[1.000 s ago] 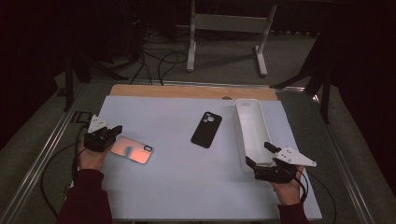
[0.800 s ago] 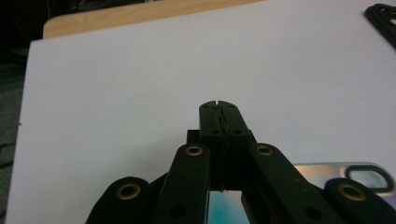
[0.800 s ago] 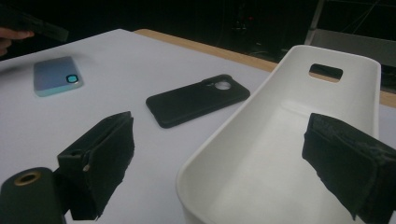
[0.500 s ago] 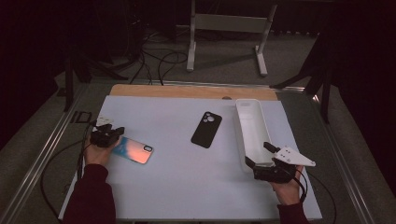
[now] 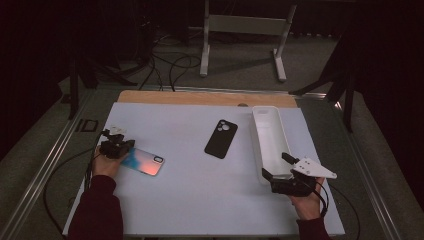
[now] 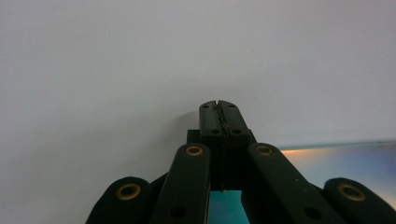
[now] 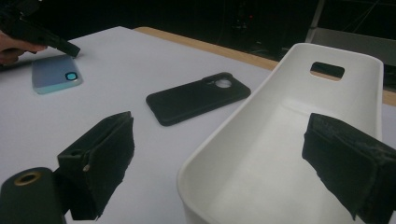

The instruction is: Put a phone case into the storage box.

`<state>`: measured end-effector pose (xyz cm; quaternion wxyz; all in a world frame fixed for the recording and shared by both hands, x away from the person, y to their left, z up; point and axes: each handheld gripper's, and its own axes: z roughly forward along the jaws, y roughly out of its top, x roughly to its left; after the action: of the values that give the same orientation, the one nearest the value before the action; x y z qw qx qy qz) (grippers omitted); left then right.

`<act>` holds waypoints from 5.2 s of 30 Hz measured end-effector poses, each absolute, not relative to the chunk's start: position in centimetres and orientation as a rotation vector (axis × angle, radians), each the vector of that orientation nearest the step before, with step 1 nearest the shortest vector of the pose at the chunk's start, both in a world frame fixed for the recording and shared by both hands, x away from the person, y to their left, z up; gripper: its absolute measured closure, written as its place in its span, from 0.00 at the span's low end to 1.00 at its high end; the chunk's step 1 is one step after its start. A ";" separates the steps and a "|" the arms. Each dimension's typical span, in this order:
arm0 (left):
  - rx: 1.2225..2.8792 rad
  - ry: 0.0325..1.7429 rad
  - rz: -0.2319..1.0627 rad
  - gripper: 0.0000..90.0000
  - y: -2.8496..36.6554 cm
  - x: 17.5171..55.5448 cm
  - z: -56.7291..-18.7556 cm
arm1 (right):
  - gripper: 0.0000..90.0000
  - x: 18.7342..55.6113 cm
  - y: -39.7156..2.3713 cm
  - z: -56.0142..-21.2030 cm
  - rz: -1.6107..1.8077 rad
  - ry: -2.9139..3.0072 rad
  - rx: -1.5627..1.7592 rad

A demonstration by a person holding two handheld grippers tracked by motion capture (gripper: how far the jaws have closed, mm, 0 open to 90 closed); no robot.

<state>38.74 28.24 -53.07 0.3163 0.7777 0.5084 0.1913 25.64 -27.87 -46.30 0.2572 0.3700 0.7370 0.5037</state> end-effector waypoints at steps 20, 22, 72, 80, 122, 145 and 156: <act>2.116 1.381 0.509 1.00 28.0 32.1 -52.5 | 0.10 25.4 -28.0 -45.9 1.367 1.982 0.999; 2.117 1.377 0.502 1.00 27.5 31.2 -52.5 | 0.10 25.5 -28.0 -45.8 1.368 1.981 1.000; 1.810 0.989 0.633 0.00 24.0 23.8 -47.9 | 0.09 25.5 -28.3 -46.4 1.416 1.936 0.982; 1.907 1.002 0.605 0.00 23.4 24.3 -47.9 | 0.09 25.5 -28.9 -46.3 1.415 1.918 0.999; 2.439 1.053 0.316 0.00 19.2 28.5 -52.2 | 0.10 25.6 -29.1 -46.1 1.392 1.923 1.002; 2.446 1.077 0.260 0.19 19.2 28.9 -51.5 | 0.10 25.7 -28.9 -45.8 1.390 1.932 0.996; 2.330 1.092 0.409 0.19 19.3 29.2 -49.3 | 0.10 25.8 -28.9 -45.6 1.382 1.927 1.003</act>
<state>29.16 19.30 -49.26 0.2651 0.8623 0.4040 0.1514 25.84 -28.86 -45.59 0.2797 0.3741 0.7185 0.5154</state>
